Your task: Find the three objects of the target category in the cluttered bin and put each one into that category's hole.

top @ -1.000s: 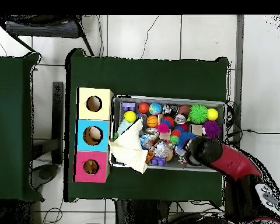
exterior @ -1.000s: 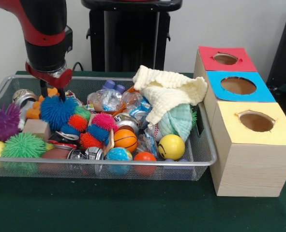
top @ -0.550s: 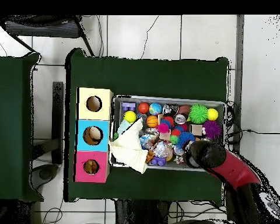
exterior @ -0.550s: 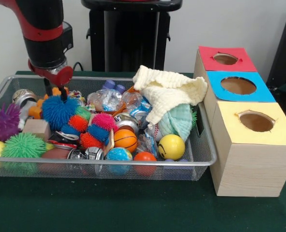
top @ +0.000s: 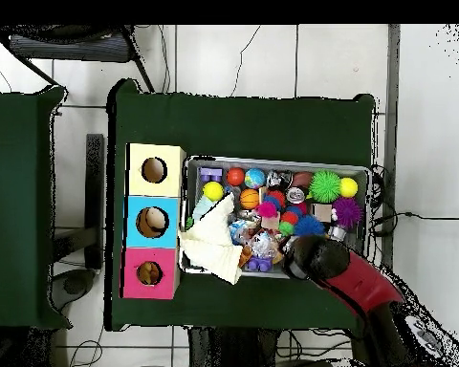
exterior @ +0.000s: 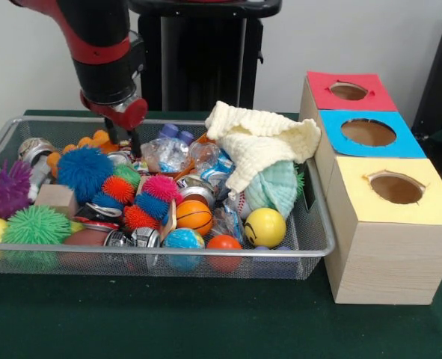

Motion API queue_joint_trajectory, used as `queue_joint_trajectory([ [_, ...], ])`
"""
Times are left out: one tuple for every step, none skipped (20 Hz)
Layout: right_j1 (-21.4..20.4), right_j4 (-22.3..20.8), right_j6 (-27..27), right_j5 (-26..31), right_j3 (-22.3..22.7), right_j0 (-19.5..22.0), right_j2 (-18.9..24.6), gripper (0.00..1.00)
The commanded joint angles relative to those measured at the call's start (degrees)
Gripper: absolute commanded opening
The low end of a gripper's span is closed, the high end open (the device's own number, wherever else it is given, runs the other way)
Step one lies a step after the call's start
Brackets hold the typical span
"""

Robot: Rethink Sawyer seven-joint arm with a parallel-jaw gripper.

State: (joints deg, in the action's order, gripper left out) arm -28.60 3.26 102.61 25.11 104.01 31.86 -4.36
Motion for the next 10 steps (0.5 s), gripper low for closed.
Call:
queue_joint_trajectory([
  [2.59, 3.87, 9.98, -1.23, 7.37, -1.23, 8.59, 1.0],
  [2.94, 4.03, 9.92, -1.8, 7.37, -1.12, 8.88, 1.0],
  [2.72, 4.27, 10.13, -2.29, 7.99, -1.3, 9.21, 1.0],
  [2.79, 4.55, 10.26, -2.52, 8.17, -1.37, 9.32, 1.0],
  [2.51, 4.76, 10.54, -3.02, 8.7, -1.59, 9.43, 1.0],
  [2.59, 4.89, 10.61, -3.46, 8.8, -1.68, 9.5, 1.0],
  [2.95, 5.01, 10.67, -4.29, 8.68, -1.67, 9.73, 1.0],
  [3.62, 4.97, 10.57, -5.39, 8.39, -1.54, 9.97, 1.0],
  [4.18, 4.97, 10.67, -6.3, 8.22, -1.61, 10.17, 1.0],
  [5.05, 4.85, 10.63, -7.34, 7.65, -1.59, 10.23, 1.0],
])
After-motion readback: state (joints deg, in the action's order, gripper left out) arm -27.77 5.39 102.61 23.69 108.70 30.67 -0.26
